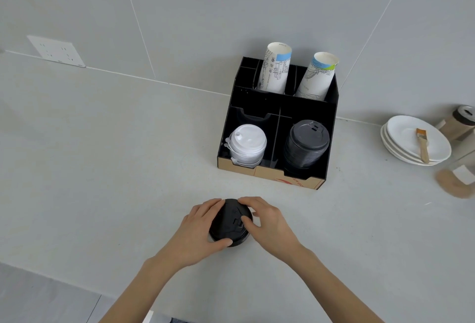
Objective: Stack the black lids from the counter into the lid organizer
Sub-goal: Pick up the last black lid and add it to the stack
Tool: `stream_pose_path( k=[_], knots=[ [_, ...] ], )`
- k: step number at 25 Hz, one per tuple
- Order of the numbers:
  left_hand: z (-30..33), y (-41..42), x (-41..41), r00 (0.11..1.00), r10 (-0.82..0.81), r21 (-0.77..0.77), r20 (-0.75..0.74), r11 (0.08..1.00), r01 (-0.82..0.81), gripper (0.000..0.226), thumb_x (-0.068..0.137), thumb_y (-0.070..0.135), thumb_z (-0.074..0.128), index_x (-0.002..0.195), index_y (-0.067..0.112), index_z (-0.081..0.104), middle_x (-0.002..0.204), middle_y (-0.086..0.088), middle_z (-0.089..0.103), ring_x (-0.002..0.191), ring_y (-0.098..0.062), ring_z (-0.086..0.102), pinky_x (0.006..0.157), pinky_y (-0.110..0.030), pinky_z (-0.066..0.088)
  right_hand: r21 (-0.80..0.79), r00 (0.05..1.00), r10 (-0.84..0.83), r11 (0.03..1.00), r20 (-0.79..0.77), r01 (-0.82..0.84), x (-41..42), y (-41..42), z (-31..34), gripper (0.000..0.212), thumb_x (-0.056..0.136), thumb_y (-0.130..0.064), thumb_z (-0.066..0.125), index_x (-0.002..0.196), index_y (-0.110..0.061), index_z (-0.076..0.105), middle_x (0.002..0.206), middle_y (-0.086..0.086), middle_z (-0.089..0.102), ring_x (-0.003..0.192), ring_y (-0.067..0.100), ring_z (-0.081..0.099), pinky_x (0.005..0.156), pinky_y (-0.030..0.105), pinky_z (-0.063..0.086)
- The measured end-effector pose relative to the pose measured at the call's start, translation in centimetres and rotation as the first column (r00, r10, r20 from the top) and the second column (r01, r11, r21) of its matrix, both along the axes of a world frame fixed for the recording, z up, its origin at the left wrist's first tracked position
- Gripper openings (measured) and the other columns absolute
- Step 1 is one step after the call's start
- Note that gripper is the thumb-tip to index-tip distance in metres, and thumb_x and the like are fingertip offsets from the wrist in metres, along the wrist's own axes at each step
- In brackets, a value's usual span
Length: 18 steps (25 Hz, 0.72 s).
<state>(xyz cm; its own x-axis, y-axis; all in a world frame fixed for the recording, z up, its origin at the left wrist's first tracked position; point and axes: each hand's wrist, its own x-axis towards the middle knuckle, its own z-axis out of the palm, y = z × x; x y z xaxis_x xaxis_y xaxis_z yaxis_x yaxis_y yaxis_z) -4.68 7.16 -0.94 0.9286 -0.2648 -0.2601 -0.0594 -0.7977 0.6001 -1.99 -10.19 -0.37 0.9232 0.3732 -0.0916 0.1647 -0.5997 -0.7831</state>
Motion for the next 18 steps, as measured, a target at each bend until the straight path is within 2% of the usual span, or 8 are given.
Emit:
stream_pose_path(
  k=[3,6,8,11,14,18],
  knots=[
    [0.5,-0.8,0.4,1.0,0.028,-0.05,0.009,0.998,-0.027,0.099,0.053,0.07,0.033,0.139,0.024,0.017,0.147,0.006,0.024,0.13,-0.015,0.025,0.109,-0.029,0.024,0.026,0.999,-0.041,0.999,0.036,0.04,0.1,-0.7,0.5,0.033,0.087,-0.008,0.051,0.119,-0.015,0.051,0.121,0.003,0.057,0.099,0.002,0.047,0.081,-0.007,0.031],
    [1.1,-1.7,1.1,0.996,0.079,-0.093,0.03,0.993,-0.076,0.097,0.056,0.069,0.039,0.138,0.02,0.023,0.144,0.002,0.029,0.128,-0.017,0.029,0.108,-0.029,0.027,0.046,0.994,-0.095,0.995,0.06,0.092,-0.1,-1.3,0.8,0.032,0.087,-0.009,0.051,0.119,-0.015,0.052,0.12,0.001,0.055,0.099,0.002,0.047,0.08,-0.009,0.03],
    [1.4,-2.3,1.7,0.991,0.126,-0.12,0.052,0.986,-0.119,0.085,0.067,0.06,0.053,0.136,0.018,0.027,0.142,-0.001,0.033,0.127,-0.019,0.033,0.107,-0.029,0.028,0.058,0.989,-0.129,0.99,0.077,0.125,-0.2,-1.8,1.0,0.032,0.088,-0.01,0.051,0.119,-0.016,0.052,0.121,0.0,0.055,0.101,0.001,0.047,0.082,-0.009,0.03],
    [1.9,-3.1,2.6,0.976,0.2,-0.13,0.085,0.974,-0.188,0.075,0.074,0.048,0.06,0.135,0.015,0.03,0.139,-0.005,0.036,0.126,-0.021,0.036,0.105,-0.031,0.032,0.066,0.981,-0.17,0.984,0.094,0.164,-0.3,-2.4,1.1,0.033,0.087,-0.01,0.052,0.12,-0.017,0.051,0.123,-0.001,0.054,0.102,0.001,0.047,0.084,-0.008,0.03],
    [2.4,-4.2,3.5,0.965,0.24,-0.113,0.11,0.967,-0.227,0.066,0.08,0.04,0.062,0.134,0.015,0.032,0.138,-0.006,0.038,0.125,-0.022,0.037,0.103,-0.033,0.035,0.077,0.976,-0.196,0.979,0.099,0.189,-0.2,-3.0,1.4,0.035,0.087,-0.009,0.052,0.122,-0.018,0.05,0.126,-0.002,0.053,0.104,0.001,0.047,0.085,-0.005,0.031],
    [3.5,-5.9,4.8,0.968,0.21,-0.102,0.137,0.975,-0.197,0.062,0.08,0.04,0.061,0.131,0.016,0.035,0.136,-0.006,0.04,0.124,-0.024,0.035,0.1,-0.032,0.036,0.117,0.965,-0.237,0.968,0.113,0.224,0.4,-3.9,2.2,0.036,0.087,-0.007,0.051,0.123,-0.016,0.049,0.127,0.0,0.053,0.106,0.006,0.049,0.092,0.011,0.039]
  ],
)
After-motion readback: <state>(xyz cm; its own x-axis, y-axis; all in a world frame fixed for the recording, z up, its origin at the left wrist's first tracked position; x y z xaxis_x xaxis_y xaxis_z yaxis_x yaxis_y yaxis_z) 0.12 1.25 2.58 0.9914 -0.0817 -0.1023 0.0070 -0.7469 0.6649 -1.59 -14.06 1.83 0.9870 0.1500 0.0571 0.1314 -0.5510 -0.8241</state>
